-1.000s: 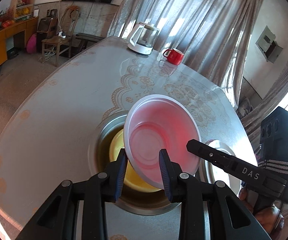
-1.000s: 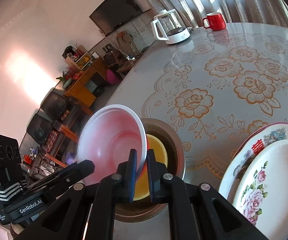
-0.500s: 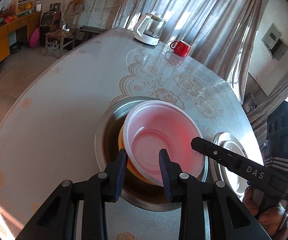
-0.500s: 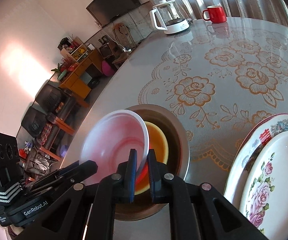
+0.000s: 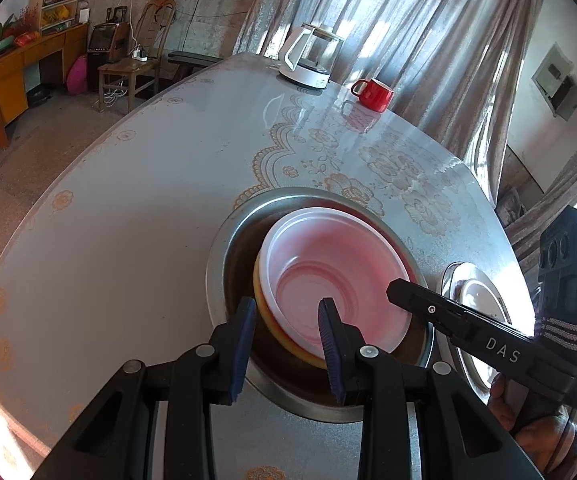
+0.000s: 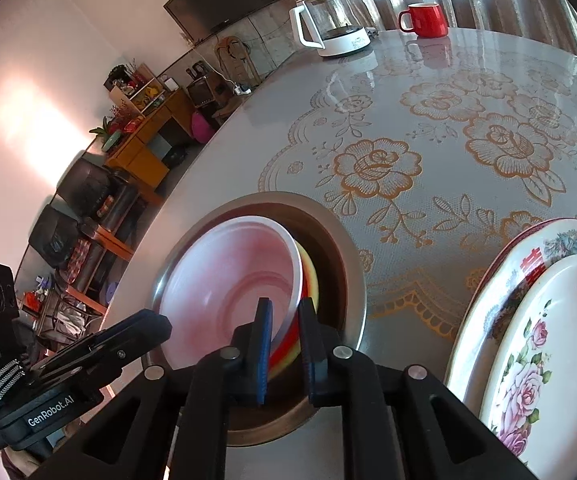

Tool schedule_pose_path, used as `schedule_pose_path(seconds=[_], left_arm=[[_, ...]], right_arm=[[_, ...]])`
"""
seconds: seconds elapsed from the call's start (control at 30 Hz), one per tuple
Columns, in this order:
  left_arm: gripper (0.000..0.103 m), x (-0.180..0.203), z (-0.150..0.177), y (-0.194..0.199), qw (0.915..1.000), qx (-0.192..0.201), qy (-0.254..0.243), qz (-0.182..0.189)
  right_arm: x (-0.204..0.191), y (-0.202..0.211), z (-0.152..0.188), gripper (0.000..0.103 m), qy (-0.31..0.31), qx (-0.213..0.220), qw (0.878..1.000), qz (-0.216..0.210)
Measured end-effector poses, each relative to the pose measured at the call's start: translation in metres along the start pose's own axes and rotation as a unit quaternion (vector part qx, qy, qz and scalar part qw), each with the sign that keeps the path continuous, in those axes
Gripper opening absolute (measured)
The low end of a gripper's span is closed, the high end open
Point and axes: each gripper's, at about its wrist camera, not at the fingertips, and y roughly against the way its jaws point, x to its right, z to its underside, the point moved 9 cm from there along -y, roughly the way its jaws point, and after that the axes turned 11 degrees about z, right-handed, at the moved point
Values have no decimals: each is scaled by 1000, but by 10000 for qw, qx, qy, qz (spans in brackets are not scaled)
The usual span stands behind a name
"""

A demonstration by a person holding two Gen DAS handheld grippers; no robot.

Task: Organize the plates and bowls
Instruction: 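Lower the red bowl into the yellow bowl inside the steel bowl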

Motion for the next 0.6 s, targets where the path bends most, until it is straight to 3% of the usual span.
schedule_pose_path(seconds=[0.37, 0.6], left_arm=[[31, 3, 6, 1, 9998, -12, -212, -58], [31, 1, 5, 3, 9996, 43, -236, -137]], right_arm=[[-8, 2, 5, 14, 379, 55, 9991, 185], [-4, 1, 5, 16, 276, 25, 9995, 146]])
